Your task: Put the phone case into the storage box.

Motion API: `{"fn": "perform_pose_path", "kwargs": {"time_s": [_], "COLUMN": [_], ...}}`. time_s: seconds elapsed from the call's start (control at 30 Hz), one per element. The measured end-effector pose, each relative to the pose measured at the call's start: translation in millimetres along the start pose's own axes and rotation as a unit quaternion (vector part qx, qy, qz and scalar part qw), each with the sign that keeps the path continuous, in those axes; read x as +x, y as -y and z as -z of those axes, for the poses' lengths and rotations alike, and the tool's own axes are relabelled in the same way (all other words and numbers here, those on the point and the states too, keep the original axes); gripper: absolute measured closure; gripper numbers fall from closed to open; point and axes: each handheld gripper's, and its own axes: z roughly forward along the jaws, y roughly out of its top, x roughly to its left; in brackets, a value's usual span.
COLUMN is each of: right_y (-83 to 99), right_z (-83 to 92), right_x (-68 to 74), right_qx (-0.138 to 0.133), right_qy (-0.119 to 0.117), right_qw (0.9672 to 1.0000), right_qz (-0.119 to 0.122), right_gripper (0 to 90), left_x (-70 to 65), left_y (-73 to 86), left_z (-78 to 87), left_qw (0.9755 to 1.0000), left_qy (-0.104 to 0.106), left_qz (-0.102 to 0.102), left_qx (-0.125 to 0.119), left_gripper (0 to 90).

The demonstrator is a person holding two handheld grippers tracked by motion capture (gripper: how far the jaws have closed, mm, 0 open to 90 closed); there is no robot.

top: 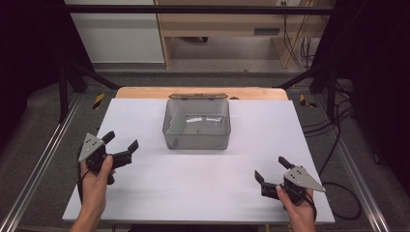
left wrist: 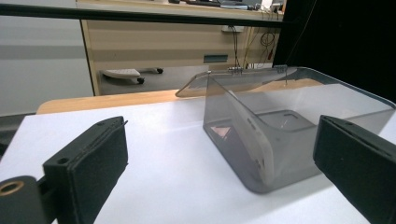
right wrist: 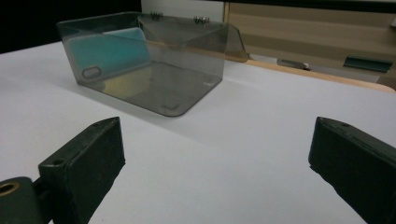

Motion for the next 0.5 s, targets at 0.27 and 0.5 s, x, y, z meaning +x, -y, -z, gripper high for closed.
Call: {"fn": "perform_pose_path", "kwargs": {"time_s": [0.27,0.5], "right_y": [-0.8,-7.1], "right_z": [2.0,-7.2], "right_x": [-2.2,-3.8], "right_qx": [-0.027,-0.029], "right_qy": [0.006,0.006], "right_qw": [0.9996,0.9994], "right_qz": [0.006,0.018], "right_gripper": [3.7,3.7], "left_x": [-1.5,4.9], "left_y": [24.4,31.0], "left_z": [30.0,32.9], "left_qw": [0.9995,0.9995], "left_qy": [0.017,0.017], "left_qz": [0.006,0.001], "left_qx": [-0.027,-0.027], "left_gripper": [2.7,2.7]}}
